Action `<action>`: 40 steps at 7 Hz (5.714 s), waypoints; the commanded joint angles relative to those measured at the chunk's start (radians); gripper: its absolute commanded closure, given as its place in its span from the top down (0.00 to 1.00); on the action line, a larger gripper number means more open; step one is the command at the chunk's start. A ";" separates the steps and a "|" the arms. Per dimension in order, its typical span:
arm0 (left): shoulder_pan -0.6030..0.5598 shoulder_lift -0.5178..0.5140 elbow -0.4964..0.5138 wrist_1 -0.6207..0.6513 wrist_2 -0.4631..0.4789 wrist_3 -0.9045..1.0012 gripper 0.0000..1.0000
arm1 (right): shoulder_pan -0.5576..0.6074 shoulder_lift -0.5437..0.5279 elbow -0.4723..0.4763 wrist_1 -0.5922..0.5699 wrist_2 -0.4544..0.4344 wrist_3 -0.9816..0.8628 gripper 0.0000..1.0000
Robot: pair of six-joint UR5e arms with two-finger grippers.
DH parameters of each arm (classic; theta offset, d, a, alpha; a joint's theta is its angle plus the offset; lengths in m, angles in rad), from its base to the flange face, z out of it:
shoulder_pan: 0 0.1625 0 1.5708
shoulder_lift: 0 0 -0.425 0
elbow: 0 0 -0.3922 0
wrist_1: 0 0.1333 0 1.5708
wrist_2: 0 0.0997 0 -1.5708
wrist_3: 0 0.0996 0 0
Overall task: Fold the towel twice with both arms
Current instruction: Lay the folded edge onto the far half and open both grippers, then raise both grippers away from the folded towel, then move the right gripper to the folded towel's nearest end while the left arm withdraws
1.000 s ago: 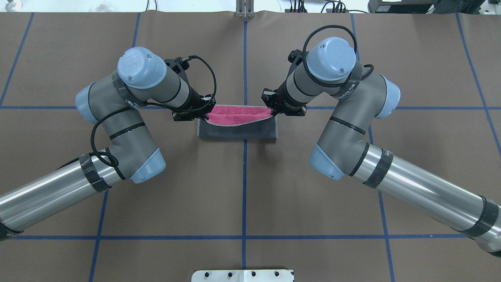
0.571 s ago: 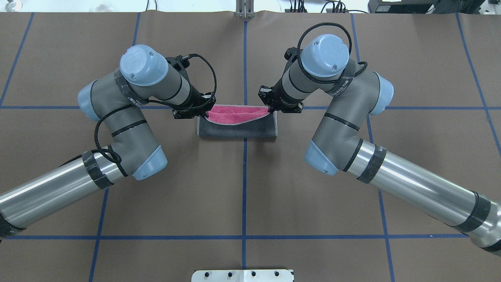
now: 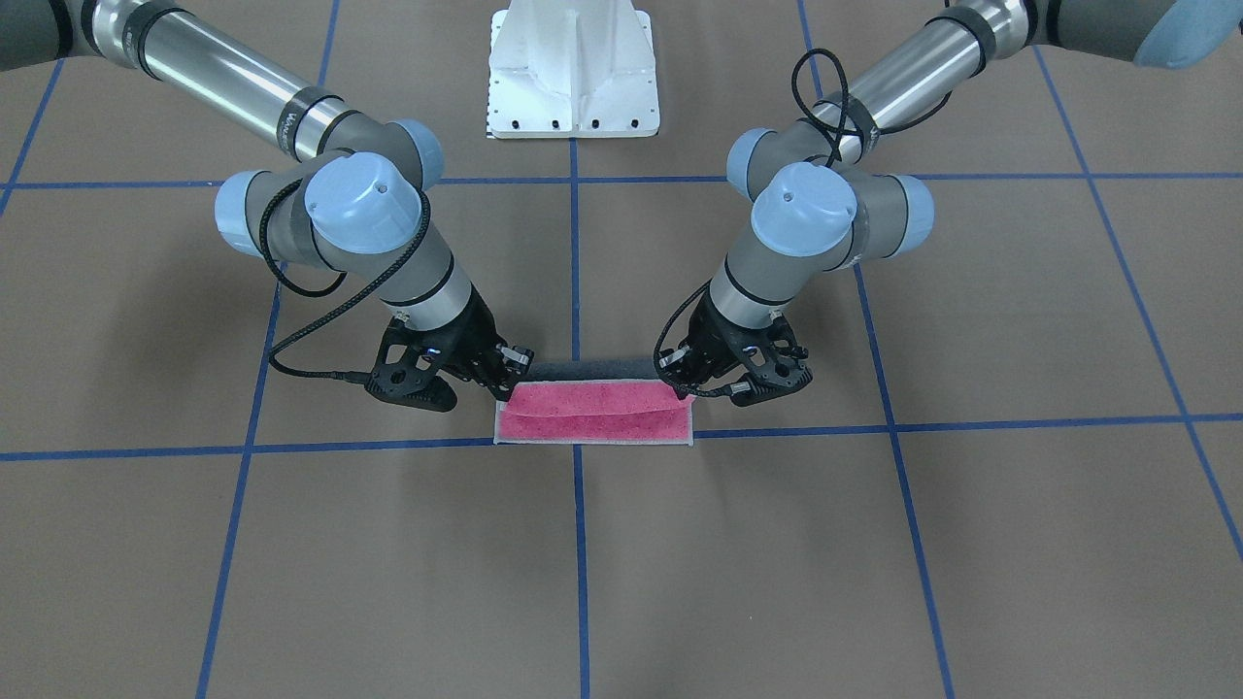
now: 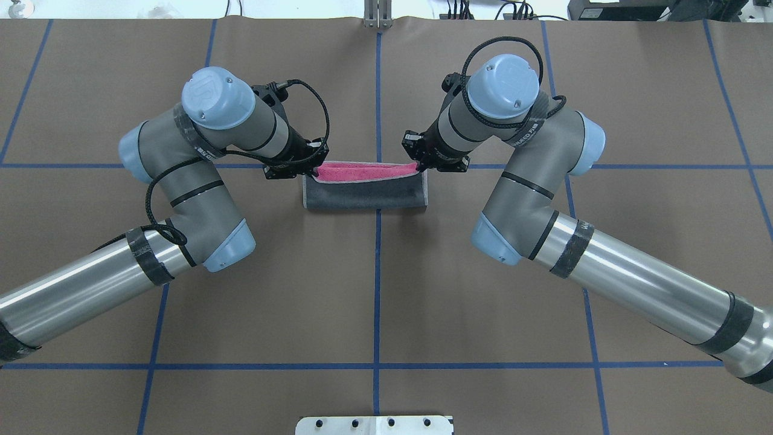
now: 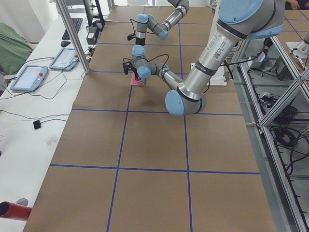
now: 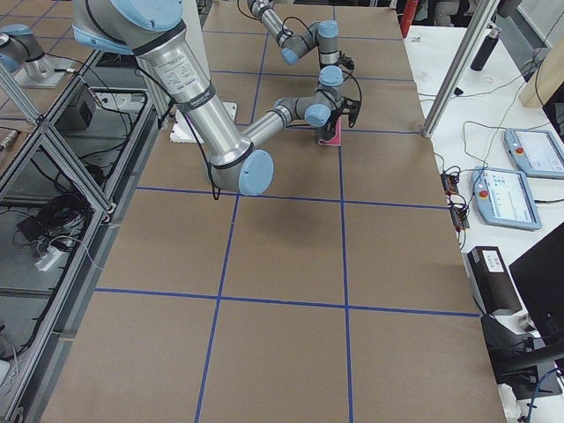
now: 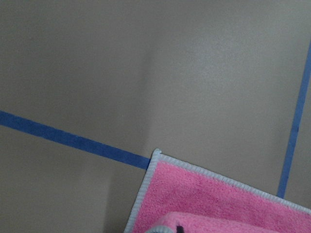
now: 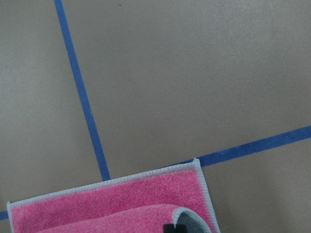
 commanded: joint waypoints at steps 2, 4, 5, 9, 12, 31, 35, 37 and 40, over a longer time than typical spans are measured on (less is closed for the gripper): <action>-0.001 0.000 0.001 0.000 0.000 0.000 0.00 | 0.000 0.000 -0.008 0.009 0.000 0.000 0.00; -0.001 -0.002 0.001 0.000 0.000 0.000 0.00 | 0.002 0.000 -0.010 0.014 0.000 0.000 0.00; -0.001 -0.006 0.001 0.001 0.000 0.000 0.78 | 0.008 0.000 -0.010 0.014 0.000 0.003 0.10; -0.006 -0.012 0.001 0.000 0.002 -0.005 1.00 | 0.022 0.001 -0.010 0.012 0.002 0.046 0.99; -0.003 -0.016 0.001 -0.002 0.003 -0.011 1.00 | 0.025 0.001 -0.010 0.012 0.003 0.043 0.99; -0.048 -0.236 0.341 -0.203 0.041 -0.057 1.00 | 0.267 -0.124 0.025 0.014 0.380 -0.167 0.99; -0.179 -0.227 0.330 -0.191 -0.176 0.027 1.00 | 0.050 -0.109 0.082 0.014 0.183 0.148 0.99; -0.182 -0.209 0.315 -0.191 -0.183 0.031 1.00 | -0.009 -0.068 0.049 0.009 0.044 0.176 0.98; -0.193 -0.206 0.312 -0.192 -0.183 0.032 1.00 | -0.060 -0.009 -0.045 0.011 -0.021 0.173 0.98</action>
